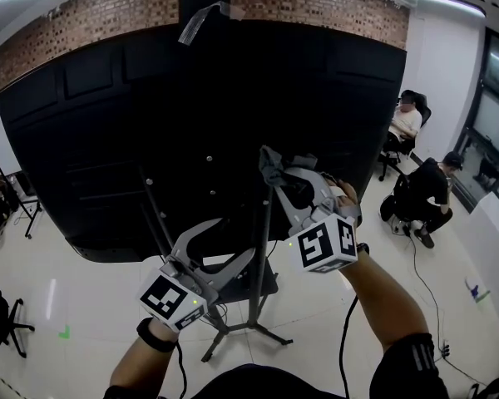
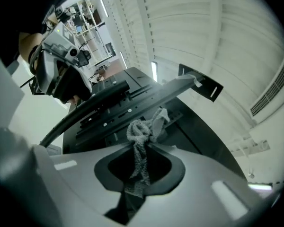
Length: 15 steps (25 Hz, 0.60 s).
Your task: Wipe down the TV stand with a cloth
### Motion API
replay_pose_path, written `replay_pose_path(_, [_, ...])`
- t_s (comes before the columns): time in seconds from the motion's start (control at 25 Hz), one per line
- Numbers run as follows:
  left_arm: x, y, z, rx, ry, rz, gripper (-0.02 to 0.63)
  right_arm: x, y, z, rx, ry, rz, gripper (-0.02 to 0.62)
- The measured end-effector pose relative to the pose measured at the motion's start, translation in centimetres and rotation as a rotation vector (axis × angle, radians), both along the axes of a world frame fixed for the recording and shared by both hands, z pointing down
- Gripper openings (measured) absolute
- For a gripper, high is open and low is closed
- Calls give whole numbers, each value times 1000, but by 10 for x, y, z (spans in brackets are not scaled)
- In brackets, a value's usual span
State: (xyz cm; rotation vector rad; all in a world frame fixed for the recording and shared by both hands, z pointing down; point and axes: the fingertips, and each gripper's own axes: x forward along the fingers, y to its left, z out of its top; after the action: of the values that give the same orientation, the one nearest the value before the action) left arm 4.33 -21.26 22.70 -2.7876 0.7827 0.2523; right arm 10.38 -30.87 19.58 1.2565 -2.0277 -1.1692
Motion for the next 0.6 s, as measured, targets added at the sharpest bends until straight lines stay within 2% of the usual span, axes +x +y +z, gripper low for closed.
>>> replay_pose_path(0.24, [21, -8, 7, -19, -19, -9, 281, 13, -23, -5, 16, -33, -16, 35])
replay_pose_path(0.44, [30, -16, 15, -37, -36, -34, 281, 37, -53, 2, -41, -77, 4, 35])
replay_pose_path(0.6, [37, -25, 18, -46, -43, -45, 281, 49, -57, 1, -15, -71, -2, 35])
